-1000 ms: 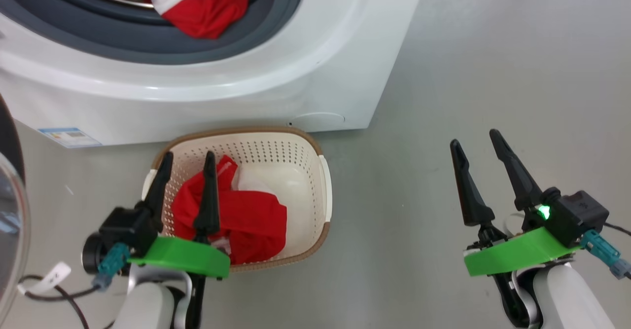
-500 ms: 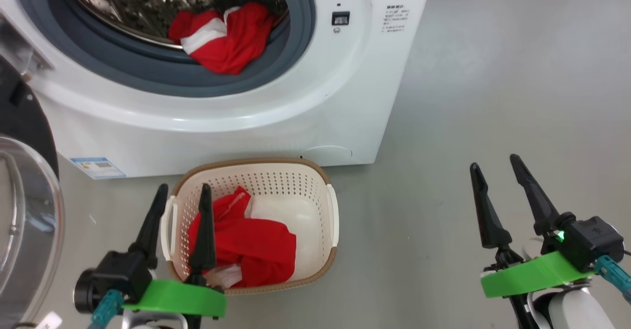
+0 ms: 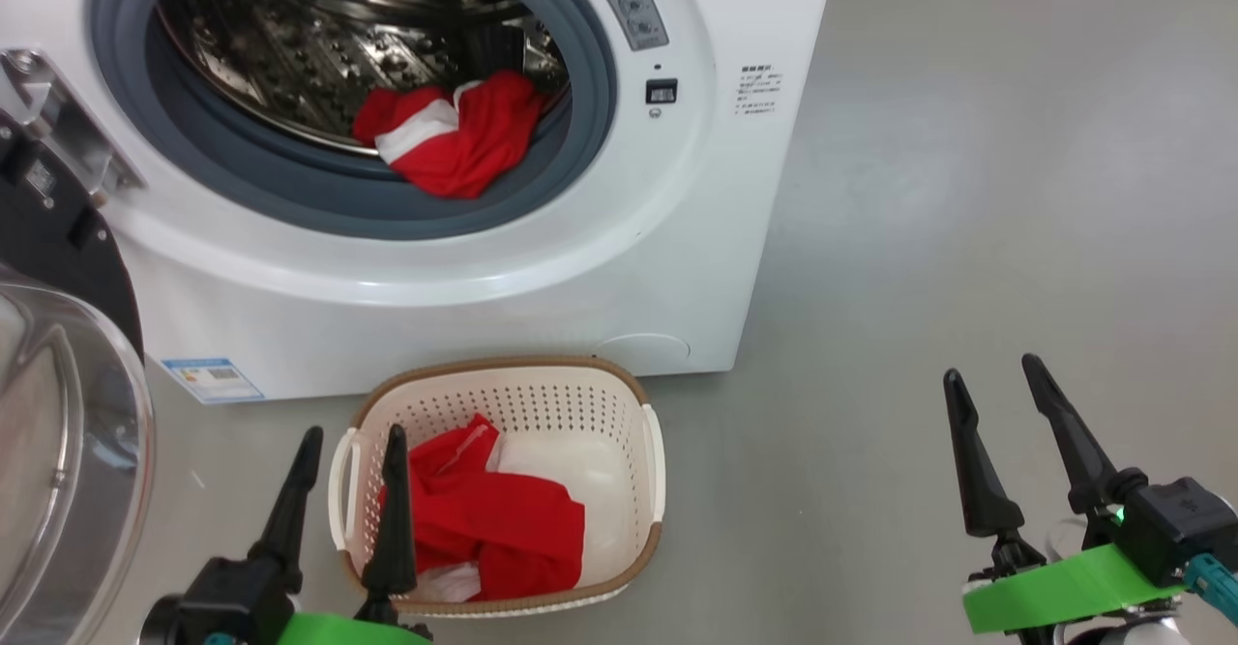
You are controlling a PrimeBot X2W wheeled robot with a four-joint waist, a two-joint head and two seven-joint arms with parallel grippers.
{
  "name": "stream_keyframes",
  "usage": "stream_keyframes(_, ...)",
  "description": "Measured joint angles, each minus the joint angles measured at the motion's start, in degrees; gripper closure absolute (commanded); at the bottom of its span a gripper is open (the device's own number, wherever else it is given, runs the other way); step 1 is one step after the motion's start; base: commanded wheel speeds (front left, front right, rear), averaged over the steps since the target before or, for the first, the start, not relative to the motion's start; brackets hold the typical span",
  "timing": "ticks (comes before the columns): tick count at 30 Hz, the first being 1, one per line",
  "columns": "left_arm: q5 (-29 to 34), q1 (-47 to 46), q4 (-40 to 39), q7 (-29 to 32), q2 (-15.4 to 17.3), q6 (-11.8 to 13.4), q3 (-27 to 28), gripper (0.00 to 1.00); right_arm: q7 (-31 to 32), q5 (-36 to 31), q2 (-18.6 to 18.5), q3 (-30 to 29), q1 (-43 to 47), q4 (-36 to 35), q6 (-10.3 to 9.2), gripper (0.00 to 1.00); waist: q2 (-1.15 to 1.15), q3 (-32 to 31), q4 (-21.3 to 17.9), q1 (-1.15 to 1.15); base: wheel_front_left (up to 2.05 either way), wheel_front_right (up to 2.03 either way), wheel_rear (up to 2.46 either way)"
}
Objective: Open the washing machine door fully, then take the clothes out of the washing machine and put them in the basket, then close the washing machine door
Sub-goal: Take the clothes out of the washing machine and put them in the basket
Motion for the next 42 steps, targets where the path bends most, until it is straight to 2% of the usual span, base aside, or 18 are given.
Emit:
stream_keyframes(18,0.0,6.3,1.7,0.0,0.0,1.1,0.5,0.00,0.0,0.6,0.5,0.3,5.5,0.5,0.00,0.00,0.00,-7.9,-0.8,0.00,0.00,0.00,0.00)
stream_keyframes(42,0.0,8.3,0.7,0.0,0.0,1.7,0.9,0.00,0.0,0.6,0.5,0.3,6.7,0.3,0.00,0.00,0.00,-8.0,-1.0,0.00,0.00,0.00,0.00)
